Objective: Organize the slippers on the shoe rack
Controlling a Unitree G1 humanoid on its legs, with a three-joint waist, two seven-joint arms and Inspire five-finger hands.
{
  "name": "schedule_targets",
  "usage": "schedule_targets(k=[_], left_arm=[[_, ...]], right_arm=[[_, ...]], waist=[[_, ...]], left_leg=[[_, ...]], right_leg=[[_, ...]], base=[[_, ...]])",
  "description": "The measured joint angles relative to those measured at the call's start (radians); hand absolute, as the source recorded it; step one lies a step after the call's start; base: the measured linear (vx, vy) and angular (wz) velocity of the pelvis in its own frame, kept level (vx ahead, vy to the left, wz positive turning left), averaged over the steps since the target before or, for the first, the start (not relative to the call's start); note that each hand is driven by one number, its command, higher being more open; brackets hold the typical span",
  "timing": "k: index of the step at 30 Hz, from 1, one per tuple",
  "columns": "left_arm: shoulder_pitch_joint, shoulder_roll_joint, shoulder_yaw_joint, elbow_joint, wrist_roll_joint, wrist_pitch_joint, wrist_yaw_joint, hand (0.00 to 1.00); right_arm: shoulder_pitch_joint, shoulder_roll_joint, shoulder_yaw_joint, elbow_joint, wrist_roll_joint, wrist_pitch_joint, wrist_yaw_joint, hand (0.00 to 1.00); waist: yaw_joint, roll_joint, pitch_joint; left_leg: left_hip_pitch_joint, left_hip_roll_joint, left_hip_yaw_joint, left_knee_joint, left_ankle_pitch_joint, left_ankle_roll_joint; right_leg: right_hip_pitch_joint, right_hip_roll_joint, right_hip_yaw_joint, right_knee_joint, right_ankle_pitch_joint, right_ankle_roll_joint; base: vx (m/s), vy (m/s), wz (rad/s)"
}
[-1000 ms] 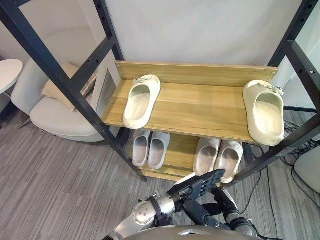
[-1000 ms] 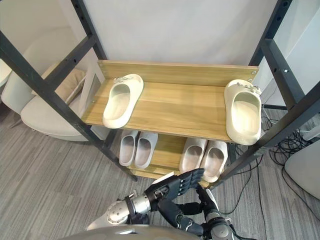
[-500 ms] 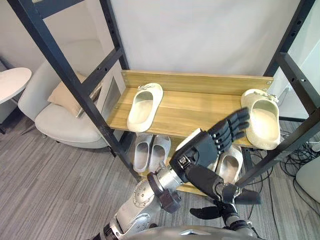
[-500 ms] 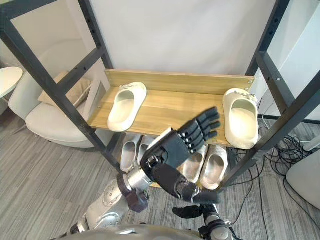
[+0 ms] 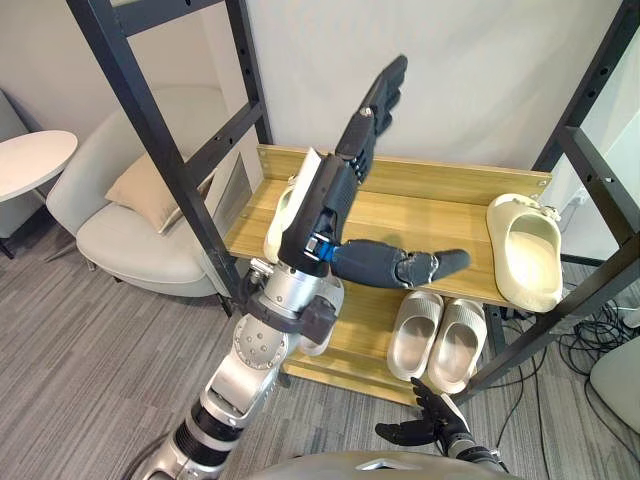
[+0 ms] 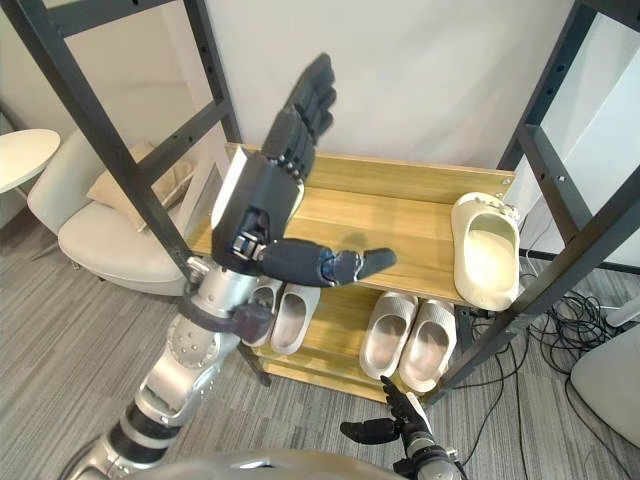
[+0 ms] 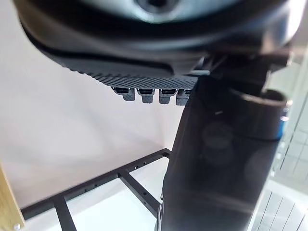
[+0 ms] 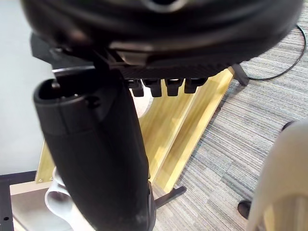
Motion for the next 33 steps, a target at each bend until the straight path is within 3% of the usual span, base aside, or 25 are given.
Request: schedule_targets(k=[10,15,33], left_arm=[[-0.124,0.202,0.145,0.164,0.333,0.002,0.064,1.0],[-0.16,0.266,0.199,0.243,0.484,0.041,0.103,1.0],[-0.172,0.303,0.339,0.338,0.733,0.165,0.181,1.0]], right_arm=[[-0.009,0.0,0.004,0.0,-0.005,-0.001,0.003,1.0],[-0.014,0.0,0.004,0.0,-0.009,-0.004,0.008,1.0],[-0.015,0.01,-0.008,-0.002,-0.02,-0.005,0.008,1.0]], waist=[[-0.008,-0.009,0.014],[-0.012,-0.011,0.025],[-0.027,-0.025,0.032]], left_leg=[[-0.023,0.0,-0.001,-0.002,-0.002,-0.003],[-0.024,0.0,-0.001,-0.002,-0.003,-0.004],[-0.051,0.003,0.016,0.0,-0.01,-0.008]], right_leg=[[-0.027,0.0,-0.001,0.003,-0.006,0.001],[-0.033,0.001,0.005,0.001,-0.007,0.0],[-0.079,0.002,0.043,0.001,-0.006,0.0]], base=[[0.0,-0.001,0.0],[0.0,0.0,0.0],[0.0,0.005,-0.06]])
